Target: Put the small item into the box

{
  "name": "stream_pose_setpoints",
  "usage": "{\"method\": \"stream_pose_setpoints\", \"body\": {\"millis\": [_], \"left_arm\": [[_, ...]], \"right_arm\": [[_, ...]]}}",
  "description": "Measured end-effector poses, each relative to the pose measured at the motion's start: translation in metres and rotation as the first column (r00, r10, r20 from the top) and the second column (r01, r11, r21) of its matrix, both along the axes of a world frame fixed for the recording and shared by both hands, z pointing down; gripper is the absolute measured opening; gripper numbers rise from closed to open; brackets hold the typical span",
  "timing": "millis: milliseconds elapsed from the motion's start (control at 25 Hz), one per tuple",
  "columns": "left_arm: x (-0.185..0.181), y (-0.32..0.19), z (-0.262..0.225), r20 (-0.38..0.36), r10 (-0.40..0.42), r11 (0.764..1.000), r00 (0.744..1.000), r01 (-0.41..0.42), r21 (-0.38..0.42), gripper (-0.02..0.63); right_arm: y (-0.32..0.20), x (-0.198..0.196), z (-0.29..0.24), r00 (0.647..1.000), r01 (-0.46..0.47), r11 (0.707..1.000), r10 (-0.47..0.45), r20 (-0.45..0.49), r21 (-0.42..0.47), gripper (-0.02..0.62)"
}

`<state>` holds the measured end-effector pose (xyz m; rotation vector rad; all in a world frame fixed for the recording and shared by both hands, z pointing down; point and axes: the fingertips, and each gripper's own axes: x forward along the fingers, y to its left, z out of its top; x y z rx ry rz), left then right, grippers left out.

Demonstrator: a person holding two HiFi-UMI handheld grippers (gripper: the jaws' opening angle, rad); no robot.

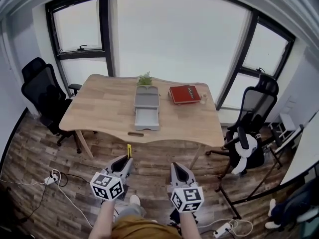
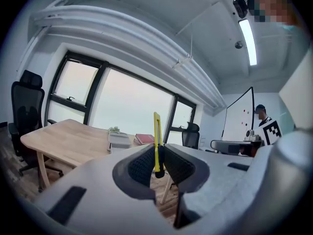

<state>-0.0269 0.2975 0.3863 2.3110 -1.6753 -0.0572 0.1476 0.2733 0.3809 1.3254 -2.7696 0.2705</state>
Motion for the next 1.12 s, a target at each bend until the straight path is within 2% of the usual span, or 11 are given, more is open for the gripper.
{"method": "stream_pose_setpoints", "body": {"millis": [280,520,680,840,1000,1120], "left_arm": [[-0.016,-0.058,0.019,-0.028,-0.001,1.0,1.0,0.001,-0.013,0.058],[-0.056,-0.163,0.031,-0.043,0.004,0.999,0.999,-0.006,-0.042,0.058],[-0.083,-0.231,0.025,-0.076,0.02,0.999,0.997,-0.022,-0.025,0.058],[-0.102,-0.292,0.035,-0.088,0.052,0.996,0.995,-0.058,-0.062,0.058],[-0.104,-0.322,0.043,-0.083,0.088,0.993,0.993,-0.094,-0.072,0.058],[-0.111,-0.33,0.051,-0.092,0.079,0.992,0.993,-0.087,-0.087,0.058]], "right_arm": [[-0.061,-0.011,0.018,1.0,-0.023,0.999,0.023,0.0,-0.026,0.003],[-0.16,-0.047,0.03,0.999,-0.04,0.998,0.038,-0.039,-0.053,0.003],[-0.223,-0.071,0.031,0.997,-0.059,0.995,0.055,-0.056,-0.077,0.003],[-0.277,-0.093,0.034,0.994,-0.077,0.994,0.07,-0.086,-0.084,0.003],[-0.305,-0.098,0.045,0.991,-0.108,0.988,0.098,-0.092,-0.11,0.003],[-0.311,-0.109,0.052,0.99,-0.088,0.989,0.074,-0.121,-0.119,0.003]]}}
